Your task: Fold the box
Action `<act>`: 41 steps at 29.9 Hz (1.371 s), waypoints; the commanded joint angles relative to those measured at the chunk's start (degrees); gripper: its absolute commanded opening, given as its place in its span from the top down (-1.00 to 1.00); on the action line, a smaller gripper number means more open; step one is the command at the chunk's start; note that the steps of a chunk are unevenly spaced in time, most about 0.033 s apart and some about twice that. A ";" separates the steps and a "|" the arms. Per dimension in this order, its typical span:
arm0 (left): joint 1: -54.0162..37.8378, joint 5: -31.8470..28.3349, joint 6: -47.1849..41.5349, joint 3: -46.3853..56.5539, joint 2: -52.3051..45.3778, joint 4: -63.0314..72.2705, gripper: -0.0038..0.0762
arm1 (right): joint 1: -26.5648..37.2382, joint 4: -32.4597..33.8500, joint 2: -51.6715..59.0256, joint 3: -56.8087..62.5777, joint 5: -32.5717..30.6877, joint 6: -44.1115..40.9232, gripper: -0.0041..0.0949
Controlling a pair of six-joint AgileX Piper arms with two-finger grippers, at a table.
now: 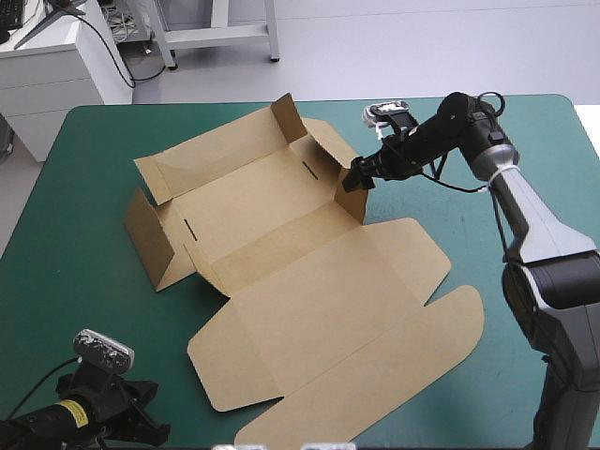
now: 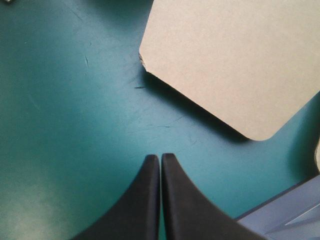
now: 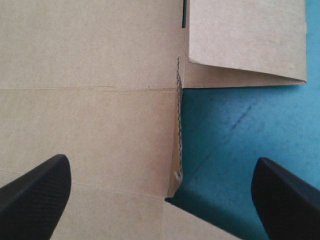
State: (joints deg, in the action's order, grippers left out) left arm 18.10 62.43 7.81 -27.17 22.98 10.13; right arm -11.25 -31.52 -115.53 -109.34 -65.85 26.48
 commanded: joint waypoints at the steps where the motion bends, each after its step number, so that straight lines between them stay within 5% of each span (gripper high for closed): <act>1: 0.46 -2.68 -0.19 -1.68 0.63 0.95 0.92 | -0.58 -4.09 -0.24 -4.42 1.37 2.72 -0.91; 11: 0.46 -2.68 -0.19 -1.68 0.63 0.95 0.92 | -1.95 -4.92 -6.42 -7.75 1.65 2.34 -0.89; 13: 0.46 -2.68 -0.19 -1.68 0.63 0.95 0.92 | -1.95 -4.12 -6.63 -7.64 1.62 2.11 -0.76; 16: 0.46 -2.68 -0.19 -1.68 0.63 0.95 0.92 | -1.95 -3.83 -6.63 -7.64 1.50 1.86 -0.35; 22: 0.46 -2.68 -0.19 -1.68 0.63 0.95 0.92 | -1.95 -3.83 -6.66 -7.64 1.34 2.40 0.96; 35: 0.46 -2.68 -0.19 -1.68 0.63 0.95 0.92 | -1.85 -3.00 -6.66 -9.53 0.71 4.54 0.95; 41: 0.46 -2.68 -0.19 -1.68 0.63 0.95 0.92 | -1.85 3.37 -6.66 -16.62 -3.88 9.86 0.95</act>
State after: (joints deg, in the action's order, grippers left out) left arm 18.10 62.43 7.81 -27.17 22.98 10.13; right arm -13.36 -29.46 -126.05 -121.02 -69.06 32.49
